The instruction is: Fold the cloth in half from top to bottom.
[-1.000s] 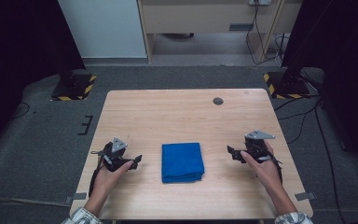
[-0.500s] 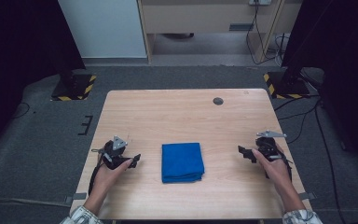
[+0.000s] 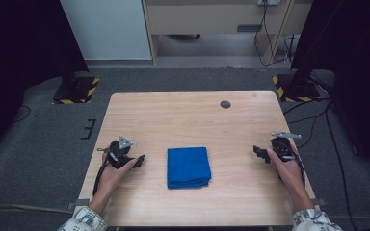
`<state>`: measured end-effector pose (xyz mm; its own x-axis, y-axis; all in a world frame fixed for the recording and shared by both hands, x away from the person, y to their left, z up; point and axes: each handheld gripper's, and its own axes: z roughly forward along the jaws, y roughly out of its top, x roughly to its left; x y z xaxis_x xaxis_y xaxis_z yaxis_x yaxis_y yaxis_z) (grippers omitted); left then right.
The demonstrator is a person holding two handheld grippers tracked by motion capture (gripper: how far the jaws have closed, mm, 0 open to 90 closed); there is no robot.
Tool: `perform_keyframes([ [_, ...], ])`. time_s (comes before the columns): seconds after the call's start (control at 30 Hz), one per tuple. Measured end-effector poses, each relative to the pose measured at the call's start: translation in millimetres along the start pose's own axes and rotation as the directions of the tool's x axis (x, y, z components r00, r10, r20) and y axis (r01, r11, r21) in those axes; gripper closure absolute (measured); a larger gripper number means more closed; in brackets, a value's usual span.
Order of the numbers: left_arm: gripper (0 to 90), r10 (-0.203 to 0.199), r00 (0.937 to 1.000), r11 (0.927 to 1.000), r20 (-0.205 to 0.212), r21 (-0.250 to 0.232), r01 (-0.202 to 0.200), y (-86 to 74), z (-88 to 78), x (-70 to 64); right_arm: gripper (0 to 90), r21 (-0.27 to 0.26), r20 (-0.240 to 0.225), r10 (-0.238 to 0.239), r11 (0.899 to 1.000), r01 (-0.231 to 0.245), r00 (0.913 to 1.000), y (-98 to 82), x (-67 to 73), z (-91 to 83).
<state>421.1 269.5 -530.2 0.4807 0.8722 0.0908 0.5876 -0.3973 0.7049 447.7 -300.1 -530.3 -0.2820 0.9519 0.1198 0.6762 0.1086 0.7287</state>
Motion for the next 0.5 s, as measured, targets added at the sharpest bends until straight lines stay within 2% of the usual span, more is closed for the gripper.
perform_keyframes([
  [0.13, 7.9, -0.004, 1.0000, 1.0000, 0.000, 0.001, 0.004, -0.7, 1.8, -0.2, 9.1, 0.018, 0.010, -0.013, 1.000, 0.013, 0.9999, -1.2, 3.3, 6.4],
  [0.23, 6.5, -0.019, 0.9997, 0.9998, 0.012, -0.006, 0.019, -2.2, 3.6, -0.3, 8.8, 0.011, 0.026, -0.032, 0.999, 0.032, 0.9991, -1.2, 8.6, 9.8],
  [0.27, 6.1, -0.023, 0.9996, 0.9997, 0.014, -0.006, 0.023, -2.6, 3.8, 0.1, 8.3, 0.014, 0.030, -0.047, 0.999, 0.046, 0.9984, -1.7, 10.5, 10.4],
  [0.3, 5.9, -0.043, 0.9987, 0.9990, 0.027, -0.011, 0.043, -3.8, 4.7, 1.0, 7.9, 0.020, 0.040, -0.068, 0.998, 0.067, 0.9969, -2.4, 12.3, 10.9],
  [0.33, 5.7, -0.070, 0.9966, 0.9975, 0.045, 0.000, 0.070, -4.3, 5.4, 2.6, 7.4, 0.028, 0.060, -0.110, 0.994, 0.109, 0.9921, -3.6, 15.4, 12.2],
  [0.37, 5.2, -0.081, 0.9958, 0.9967, 0.042, 0.001, 0.081, -4.4, 5.4, 3.2, 7.1, 0.029, 0.058, -0.109, 0.994, 0.107, 0.9924, -4.0, 17.0, 12.2],
  [0.5, 4.4, -0.077, 0.9961, 0.9970, 0.043, 0.003, 0.077, -4.3, 5.6, 3.0, 6.1, 0.029, 0.068, -0.101, 0.995, 0.099, 0.9926, -4.7, 18.8, 11.8],
])
